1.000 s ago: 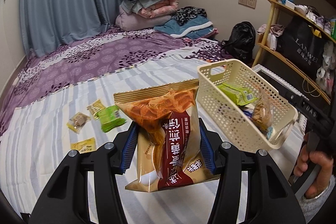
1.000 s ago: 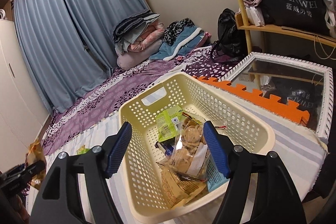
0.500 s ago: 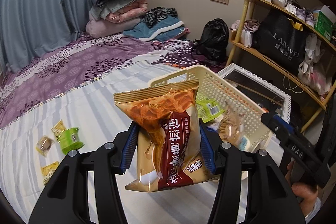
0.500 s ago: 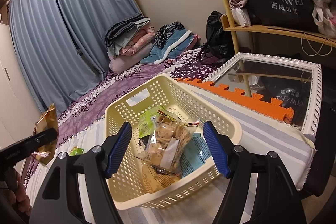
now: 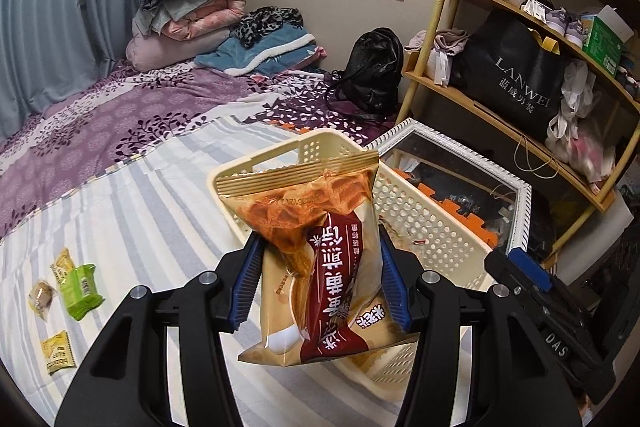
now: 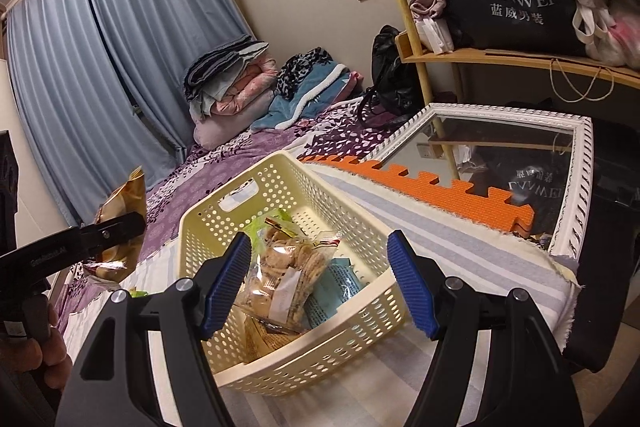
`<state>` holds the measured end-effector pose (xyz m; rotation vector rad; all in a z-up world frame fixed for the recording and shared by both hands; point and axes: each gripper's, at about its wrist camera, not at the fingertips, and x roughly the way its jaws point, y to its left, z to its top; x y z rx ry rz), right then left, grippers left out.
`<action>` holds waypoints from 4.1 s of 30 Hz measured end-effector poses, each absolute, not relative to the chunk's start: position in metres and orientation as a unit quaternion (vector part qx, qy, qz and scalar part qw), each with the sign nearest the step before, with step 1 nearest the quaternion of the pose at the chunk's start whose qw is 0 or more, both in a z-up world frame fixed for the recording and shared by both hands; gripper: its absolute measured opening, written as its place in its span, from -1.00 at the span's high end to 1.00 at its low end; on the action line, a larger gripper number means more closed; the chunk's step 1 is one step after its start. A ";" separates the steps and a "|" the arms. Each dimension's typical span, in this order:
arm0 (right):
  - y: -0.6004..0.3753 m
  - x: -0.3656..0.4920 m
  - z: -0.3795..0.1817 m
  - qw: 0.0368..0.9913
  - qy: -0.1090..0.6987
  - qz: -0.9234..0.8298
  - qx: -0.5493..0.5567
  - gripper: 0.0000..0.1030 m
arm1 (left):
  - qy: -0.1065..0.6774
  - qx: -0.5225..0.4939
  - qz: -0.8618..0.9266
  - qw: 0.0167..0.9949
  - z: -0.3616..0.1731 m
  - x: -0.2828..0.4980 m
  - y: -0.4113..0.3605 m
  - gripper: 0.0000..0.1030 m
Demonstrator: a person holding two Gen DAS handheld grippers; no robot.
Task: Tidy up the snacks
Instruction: 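Lower the pastry packet into the basket and open the left gripper, then move both tools back toward the yellow biscuit packets and green pack, then grasp the large yellow bibizan biscuit packet with the left gripper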
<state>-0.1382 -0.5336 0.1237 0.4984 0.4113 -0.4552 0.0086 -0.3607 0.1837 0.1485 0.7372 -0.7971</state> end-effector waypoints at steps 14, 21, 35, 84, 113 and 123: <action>-0.528 -0.137 0.127 0.925 0.200 -0.218 0.237 -0.37 | 0.372 0.031 -0.395 0.839 0.171 0.019 -0.365 -0.69; -0.515 -0.129 0.130 0.931 0.203 -0.200 0.227 -0.37 | 0.360 0.033 -0.372 0.855 0.178 0.022 -0.344 -0.69; -0.480 -0.116 0.152 0.946 0.202 -0.163 0.196 -0.37 | 0.332 0.018 -0.322 0.886 0.191 0.020 -0.286 -0.79; -0.327 -0.036 0.134 0.948 0.298 -0.025 0.113 -0.37 | 0.419 -0.106 -0.071 0.899 0.098 0.083 -0.008 -0.93; -0.322 0.003 0.096 0.930 0.351 -0.010 0.111 -0.37 | 0.472 0.005 -0.055 0.880 0.004 0.143 -0.042 -0.82; -0.310 0.024 0.080 0.924 0.370 0.001 0.099 -0.37 | 0.454 0.001 -0.056 0.889 0.010 0.131 -0.027 -0.19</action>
